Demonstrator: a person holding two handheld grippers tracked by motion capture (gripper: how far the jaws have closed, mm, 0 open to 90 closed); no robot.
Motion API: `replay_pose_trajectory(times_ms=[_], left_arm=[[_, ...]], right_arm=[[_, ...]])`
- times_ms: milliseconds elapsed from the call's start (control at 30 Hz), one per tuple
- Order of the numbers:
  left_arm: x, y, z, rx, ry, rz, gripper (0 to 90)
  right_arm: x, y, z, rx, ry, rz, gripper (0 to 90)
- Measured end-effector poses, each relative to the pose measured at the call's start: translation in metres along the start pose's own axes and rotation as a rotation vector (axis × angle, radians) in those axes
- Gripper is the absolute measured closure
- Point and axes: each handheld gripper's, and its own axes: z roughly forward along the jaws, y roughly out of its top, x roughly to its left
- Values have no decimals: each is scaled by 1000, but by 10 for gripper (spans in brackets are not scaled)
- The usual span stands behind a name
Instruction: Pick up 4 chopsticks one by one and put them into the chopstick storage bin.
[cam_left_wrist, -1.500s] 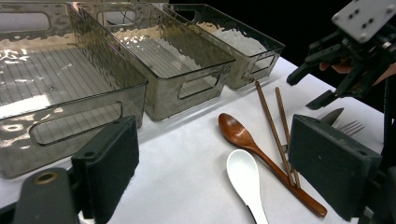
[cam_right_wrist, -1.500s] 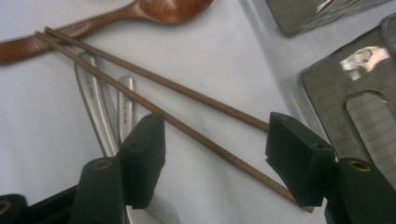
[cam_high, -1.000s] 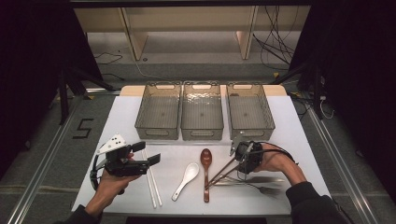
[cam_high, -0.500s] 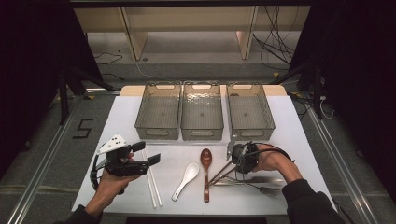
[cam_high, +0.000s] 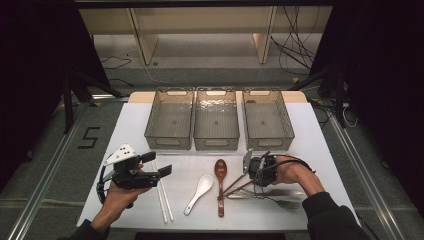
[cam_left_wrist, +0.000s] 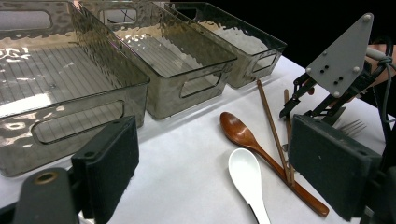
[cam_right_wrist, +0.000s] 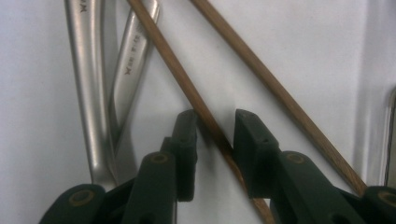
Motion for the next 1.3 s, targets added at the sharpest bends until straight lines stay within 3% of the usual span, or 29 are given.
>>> replay_pose_trajectory(times_ms=[567,933,1067,1300], left_arm=[[0,0,1,3,0,-2,157],[0,0,1,9,-2,3,157],[-1,0,1,10,-3,3,157],[0,0,1,12,-4,5,157]], right_arm=[[8,-1,-1,10,-29,-122,789],[11,-2,-3,9,-21,-183,832],[13,-3,-4,4,-13,-232,852],[15,-3,-7,-7,-19,-250,854]])
